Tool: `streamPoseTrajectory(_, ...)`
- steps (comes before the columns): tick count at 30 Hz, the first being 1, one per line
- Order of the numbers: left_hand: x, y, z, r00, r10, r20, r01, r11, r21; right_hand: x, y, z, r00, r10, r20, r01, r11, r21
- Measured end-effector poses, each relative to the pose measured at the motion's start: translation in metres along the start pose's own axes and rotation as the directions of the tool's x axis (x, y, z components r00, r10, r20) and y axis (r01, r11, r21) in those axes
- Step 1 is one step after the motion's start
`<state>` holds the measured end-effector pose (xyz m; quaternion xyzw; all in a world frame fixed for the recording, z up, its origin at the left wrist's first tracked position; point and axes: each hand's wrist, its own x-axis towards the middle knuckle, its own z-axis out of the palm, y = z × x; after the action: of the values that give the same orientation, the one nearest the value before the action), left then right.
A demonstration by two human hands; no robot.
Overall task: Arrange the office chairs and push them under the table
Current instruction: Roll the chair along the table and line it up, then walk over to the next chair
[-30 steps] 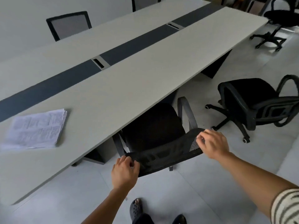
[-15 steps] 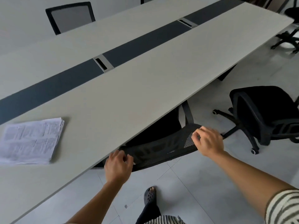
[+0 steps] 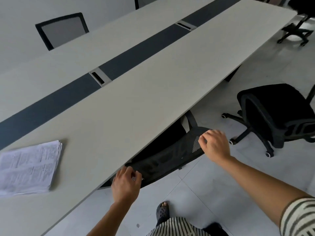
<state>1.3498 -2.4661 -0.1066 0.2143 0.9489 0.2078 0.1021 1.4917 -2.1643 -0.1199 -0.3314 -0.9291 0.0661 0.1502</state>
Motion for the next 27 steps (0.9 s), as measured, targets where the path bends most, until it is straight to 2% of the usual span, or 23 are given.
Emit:
streamPoseTrajectory(3, 0.001, 0.008, -0.004, 0.997, -0.044, 0.066, 0.042, 0.998, 0.038, -0.02, 0.007, -0.019, 0.996, -0.037, 0.082, 0.017, 0.974, 0.228)
streamPoseTrajectory(5, -0.004, 0.021, -0.006, 0.989, -0.083, 0.126, 0.077, 0.996, 0.053, -0.043, 0.019, -0.042, 0.984, -0.054, 0.167, -0.018, 0.915, 0.404)
streamPoseTrajectory(7, -0.019, 0.047, -0.005, 0.983, -0.081, 0.164, 0.075, 0.996, 0.044, -0.069, 0.039, -0.07, 0.954, 0.029, 0.297, -0.2, 0.8, 0.565)
streamPoseTrajectory(9, -0.042, 0.087, 0.002, 0.987, -0.03, 0.159, 0.024, 0.999, 0.038, -0.097, 0.07, -0.093, 0.885, 0.137, 0.445, -0.428, 0.616, 0.662)
streamPoseTrajectory(11, -0.065, 0.126, 0.013, 0.986, 0.105, 0.128, -0.11, 0.993, 0.035, -0.129, 0.11, -0.109, 0.846, 0.247, 0.472, -0.528, 0.502, 0.684)
streamPoseTrajectory(13, -0.084, 0.165, 0.024, 0.964, 0.217, 0.152, -0.206, 0.975, -0.085, -0.163, 0.147, -0.125, 0.793, 0.37, 0.483, -0.607, 0.424, 0.672)
streamPoseTrajectory(15, -0.099, 0.204, 0.039, 0.93, 0.235, 0.283, -0.145, 0.941, -0.305, -0.196, 0.18, -0.14, 0.72, 0.483, 0.498, -0.677, 0.332, 0.657)
streamPoseTrajectory(17, -0.11, 0.244, 0.057, 0.858, 0.271, 0.436, -0.071, 0.904, -0.422, -0.223, 0.207, -0.155, 0.638, 0.594, 0.49, -0.73, 0.264, 0.63)
streamPoseTrajectory(22, -0.108, 0.324, 0.103, 0.669, 0.404, 0.624, -0.1, 0.881, -0.462, -0.265, 0.258, -0.179, 0.429, 0.775, 0.465, -0.775, 0.051, 0.63)
streamPoseTrajectory(27, -0.074, 0.408, 0.137, 0.589, 0.489, 0.643, -0.155, 0.849, -0.505, -0.259, 0.301, -0.188, 0.305, 0.859, 0.41, -0.755, -0.044, 0.654)
